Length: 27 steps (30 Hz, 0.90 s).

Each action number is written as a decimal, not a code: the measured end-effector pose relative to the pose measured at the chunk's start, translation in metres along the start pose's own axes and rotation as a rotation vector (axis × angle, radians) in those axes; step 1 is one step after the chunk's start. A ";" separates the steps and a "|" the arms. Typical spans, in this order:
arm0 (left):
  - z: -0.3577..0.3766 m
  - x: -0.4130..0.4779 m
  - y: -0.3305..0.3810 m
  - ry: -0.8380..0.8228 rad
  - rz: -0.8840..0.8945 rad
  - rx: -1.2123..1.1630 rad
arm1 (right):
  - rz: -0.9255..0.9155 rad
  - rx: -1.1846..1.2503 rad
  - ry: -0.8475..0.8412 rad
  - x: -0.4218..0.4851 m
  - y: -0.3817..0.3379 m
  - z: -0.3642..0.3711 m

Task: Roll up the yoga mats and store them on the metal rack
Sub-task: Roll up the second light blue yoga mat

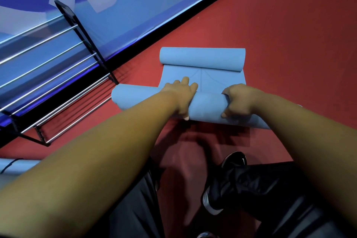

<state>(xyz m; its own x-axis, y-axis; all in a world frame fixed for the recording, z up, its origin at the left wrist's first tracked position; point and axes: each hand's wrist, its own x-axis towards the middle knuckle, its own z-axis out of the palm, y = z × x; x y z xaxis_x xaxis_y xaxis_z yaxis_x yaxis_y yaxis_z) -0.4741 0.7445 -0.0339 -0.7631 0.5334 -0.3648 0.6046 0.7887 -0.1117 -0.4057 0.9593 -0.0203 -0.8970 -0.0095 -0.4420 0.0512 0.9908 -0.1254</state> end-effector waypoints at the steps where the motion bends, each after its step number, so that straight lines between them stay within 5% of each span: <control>1: -0.001 0.000 0.002 0.021 -0.014 -0.016 | -0.001 -0.001 -0.005 0.000 -0.001 0.000; 10: -0.010 0.005 -0.003 -0.072 -0.049 -0.328 | -0.034 -0.110 0.070 -0.004 -0.001 0.017; 21: -0.001 0.008 0.001 -0.129 -0.012 -0.045 | 0.008 -0.027 -0.013 0.004 0.000 0.007; 27: -0.006 0.012 -0.003 -0.100 0.035 -0.208 | 0.007 -0.094 -0.018 0.001 0.006 0.014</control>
<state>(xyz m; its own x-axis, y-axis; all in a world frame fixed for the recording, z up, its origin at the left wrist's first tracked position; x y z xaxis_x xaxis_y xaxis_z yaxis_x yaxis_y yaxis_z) -0.4862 0.7509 -0.0322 -0.7101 0.5364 -0.4561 0.5622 0.8219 0.0912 -0.4000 0.9629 -0.0344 -0.8888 -0.0041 -0.4584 0.0155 0.9991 -0.0390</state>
